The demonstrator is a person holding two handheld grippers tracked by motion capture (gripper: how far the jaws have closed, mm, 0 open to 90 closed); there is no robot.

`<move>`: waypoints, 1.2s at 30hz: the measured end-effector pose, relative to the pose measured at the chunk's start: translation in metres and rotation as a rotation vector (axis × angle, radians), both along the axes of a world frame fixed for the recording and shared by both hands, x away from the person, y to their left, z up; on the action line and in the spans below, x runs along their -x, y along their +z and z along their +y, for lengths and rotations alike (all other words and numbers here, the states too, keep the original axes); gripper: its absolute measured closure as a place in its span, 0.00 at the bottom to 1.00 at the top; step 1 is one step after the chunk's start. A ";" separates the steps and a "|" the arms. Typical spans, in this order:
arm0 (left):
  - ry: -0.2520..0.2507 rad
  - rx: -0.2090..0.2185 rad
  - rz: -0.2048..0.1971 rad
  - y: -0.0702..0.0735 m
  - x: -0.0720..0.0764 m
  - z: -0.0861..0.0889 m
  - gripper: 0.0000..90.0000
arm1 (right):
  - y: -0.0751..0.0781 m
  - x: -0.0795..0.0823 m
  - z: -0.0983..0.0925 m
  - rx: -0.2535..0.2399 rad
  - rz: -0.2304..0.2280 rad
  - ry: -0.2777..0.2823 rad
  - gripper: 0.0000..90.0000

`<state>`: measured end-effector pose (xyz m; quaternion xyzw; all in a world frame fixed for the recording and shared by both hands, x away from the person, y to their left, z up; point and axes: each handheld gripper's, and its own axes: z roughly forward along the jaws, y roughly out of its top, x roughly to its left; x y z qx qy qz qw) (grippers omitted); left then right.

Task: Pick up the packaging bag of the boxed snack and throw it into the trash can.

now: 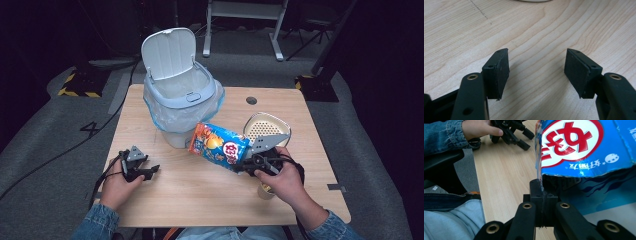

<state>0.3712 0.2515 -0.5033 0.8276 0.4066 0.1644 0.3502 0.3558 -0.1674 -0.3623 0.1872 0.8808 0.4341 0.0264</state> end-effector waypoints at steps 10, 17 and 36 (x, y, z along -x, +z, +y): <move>-0.002 0.003 0.001 0.000 0.001 0.000 0.41 | 0.028 -0.011 -0.014 -0.038 -0.024 0.023 1.00; -0.002 0.006 0.003 0.000 0.000 0.000 0.41 | 0.061 -0.027 -0.013 -0.054 -0.069 0.033 1.00; -0.003 0.009 0.005 0.000 0.000 0.000 0.40 | 0.118 -0.083 0.027 -0.120 -0.087 0.026 1.00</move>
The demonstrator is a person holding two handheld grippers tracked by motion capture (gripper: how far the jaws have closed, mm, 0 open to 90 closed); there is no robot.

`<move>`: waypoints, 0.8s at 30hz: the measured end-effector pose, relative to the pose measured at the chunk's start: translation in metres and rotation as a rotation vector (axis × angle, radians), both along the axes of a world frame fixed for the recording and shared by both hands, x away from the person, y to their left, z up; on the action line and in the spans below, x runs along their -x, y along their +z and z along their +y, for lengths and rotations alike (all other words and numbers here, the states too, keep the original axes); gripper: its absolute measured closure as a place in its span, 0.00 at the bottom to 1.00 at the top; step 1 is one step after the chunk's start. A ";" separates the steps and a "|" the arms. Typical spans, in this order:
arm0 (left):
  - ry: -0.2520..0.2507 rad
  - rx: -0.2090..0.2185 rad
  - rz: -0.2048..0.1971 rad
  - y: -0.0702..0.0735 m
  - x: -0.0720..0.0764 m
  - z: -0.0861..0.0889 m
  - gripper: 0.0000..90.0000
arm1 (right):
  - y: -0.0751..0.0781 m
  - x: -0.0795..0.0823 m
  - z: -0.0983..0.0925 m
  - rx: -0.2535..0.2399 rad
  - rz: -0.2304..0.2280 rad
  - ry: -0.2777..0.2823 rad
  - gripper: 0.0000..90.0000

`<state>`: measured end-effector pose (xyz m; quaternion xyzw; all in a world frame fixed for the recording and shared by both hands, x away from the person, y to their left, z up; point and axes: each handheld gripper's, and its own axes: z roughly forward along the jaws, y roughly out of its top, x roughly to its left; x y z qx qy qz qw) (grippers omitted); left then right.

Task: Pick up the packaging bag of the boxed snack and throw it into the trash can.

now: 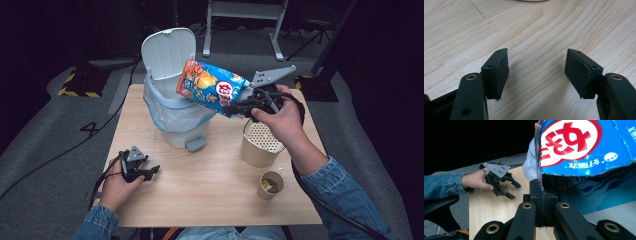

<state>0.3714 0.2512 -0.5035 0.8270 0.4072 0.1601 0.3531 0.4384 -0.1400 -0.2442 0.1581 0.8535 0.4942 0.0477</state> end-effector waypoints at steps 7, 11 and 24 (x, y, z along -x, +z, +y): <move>0.000 0.000 0.000 0.000 0.000 0.000 0.40 | 0.001 -0.018 0.015 -0.004 0.025 -0.013 1.00; 0.000 -0.001 -0.001 0.000 0.000 0.000 0.40 | 0.001 -0.028 0.022 -0.013 0.053 -0.015 0.99; 0.000 0.001 0.001 0.000 0.000 0.000 0.40 | 0.007 -0.042 0.044 -0.015 0.044 -0.033 0.88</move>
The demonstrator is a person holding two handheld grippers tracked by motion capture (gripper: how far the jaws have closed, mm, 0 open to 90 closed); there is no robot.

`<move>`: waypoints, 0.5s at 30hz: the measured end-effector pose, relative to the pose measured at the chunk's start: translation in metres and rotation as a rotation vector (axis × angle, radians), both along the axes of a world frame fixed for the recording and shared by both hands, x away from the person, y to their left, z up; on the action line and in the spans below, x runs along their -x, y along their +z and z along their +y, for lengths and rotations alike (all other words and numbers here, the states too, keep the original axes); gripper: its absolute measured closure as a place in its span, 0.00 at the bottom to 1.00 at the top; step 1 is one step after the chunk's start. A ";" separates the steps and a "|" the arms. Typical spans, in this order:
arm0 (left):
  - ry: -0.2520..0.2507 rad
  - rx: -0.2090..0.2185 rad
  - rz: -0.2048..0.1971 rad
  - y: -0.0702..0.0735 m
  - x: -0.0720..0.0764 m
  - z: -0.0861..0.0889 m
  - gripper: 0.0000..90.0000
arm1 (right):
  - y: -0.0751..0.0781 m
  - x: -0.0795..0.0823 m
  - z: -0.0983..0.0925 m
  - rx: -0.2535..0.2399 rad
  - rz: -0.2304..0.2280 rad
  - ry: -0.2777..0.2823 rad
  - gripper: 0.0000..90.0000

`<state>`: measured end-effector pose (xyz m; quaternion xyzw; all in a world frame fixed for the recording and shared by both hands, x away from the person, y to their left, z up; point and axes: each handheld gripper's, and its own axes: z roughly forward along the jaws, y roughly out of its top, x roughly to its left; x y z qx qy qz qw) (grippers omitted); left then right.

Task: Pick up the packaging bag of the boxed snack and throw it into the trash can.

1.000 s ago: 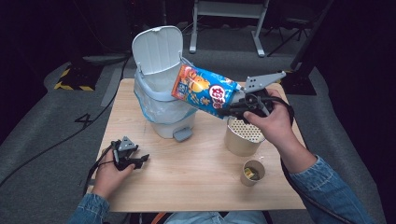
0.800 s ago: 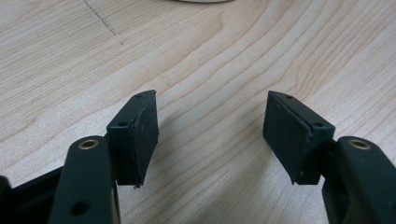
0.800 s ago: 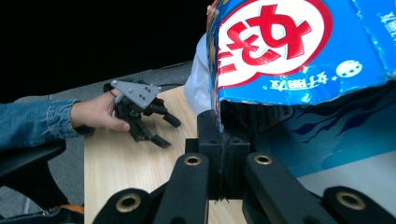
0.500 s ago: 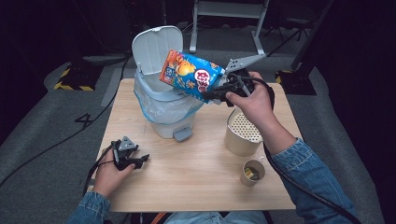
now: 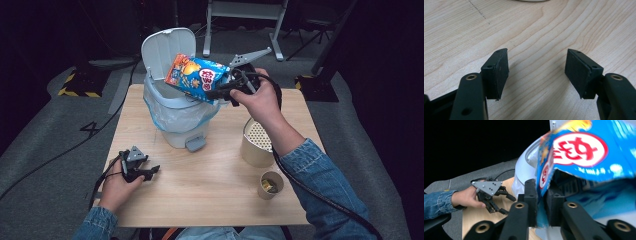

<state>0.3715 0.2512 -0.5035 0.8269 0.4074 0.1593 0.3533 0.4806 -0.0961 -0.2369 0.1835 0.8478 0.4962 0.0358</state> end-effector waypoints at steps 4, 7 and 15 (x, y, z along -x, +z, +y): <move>-0.004 -0.008 -0.006 0.000 -0.001 0.001 0.40 | 0.004 0.000 0.005 -0.013 -0.001 -0.004 0.75; -0.002 -0.003 -0.003 0.000 -0.001 0.000 0.40 | 0.006 -0.001 0.010 -0.002 -0.015 -0.001 0.74; 0.004 0.003 -0.001 0.000 -0.001 0.000 0.40 | 0.008 -0.005 0.022 0.000 -0.023 0.014 0.67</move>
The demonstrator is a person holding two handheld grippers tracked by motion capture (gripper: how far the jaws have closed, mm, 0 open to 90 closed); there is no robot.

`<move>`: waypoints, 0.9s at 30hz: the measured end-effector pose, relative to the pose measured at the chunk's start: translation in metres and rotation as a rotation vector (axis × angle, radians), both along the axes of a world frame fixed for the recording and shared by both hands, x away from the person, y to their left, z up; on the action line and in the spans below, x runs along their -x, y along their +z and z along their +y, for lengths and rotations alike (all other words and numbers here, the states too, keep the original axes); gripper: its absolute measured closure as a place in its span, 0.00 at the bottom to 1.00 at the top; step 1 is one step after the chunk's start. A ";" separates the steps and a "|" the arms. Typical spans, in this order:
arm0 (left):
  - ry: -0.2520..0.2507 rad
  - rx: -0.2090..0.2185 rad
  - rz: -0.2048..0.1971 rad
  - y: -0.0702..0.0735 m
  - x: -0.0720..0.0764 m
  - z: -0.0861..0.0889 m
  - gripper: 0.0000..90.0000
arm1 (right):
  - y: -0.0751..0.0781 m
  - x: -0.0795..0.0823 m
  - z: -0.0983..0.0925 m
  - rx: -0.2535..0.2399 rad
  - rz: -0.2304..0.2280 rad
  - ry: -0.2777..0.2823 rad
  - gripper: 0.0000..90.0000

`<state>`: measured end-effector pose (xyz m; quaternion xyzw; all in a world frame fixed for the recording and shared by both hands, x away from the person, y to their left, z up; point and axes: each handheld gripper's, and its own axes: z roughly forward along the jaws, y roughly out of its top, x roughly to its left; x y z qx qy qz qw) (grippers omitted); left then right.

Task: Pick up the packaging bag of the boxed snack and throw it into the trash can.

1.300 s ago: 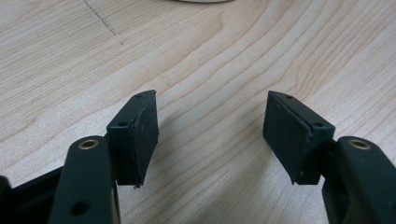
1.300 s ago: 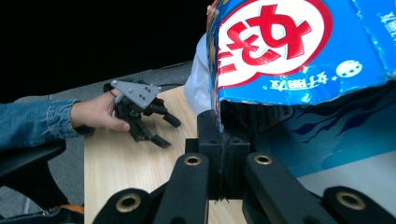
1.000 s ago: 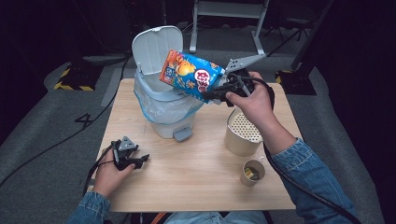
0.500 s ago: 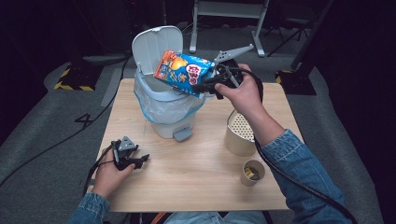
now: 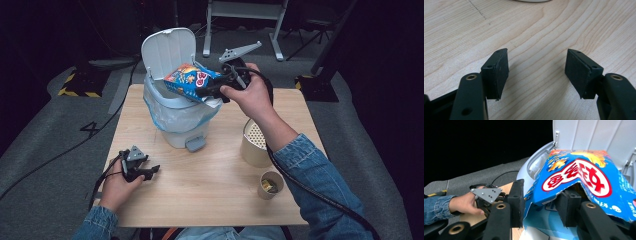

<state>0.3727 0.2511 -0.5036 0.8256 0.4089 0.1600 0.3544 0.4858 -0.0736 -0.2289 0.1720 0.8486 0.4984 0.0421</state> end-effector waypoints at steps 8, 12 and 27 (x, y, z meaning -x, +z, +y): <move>-0.002 -0.004 -0.001 0.000 0.000 0.000 0.40 | 0.002 -0.003 0.002 -0.050 -0.054 -0.059 0.47; 0.000 0.003 0.002 0.000 -0.001 0.000 0.40 | 0.006 -0.001 -0.006 -0.081 -0.103 -0.082 0.43; -0.003 -0.001 0.000 0.000 -0.002 0.000 0.40 | -0.003 0.011 -0.051 -0.047 -0.138 -0.106 0.38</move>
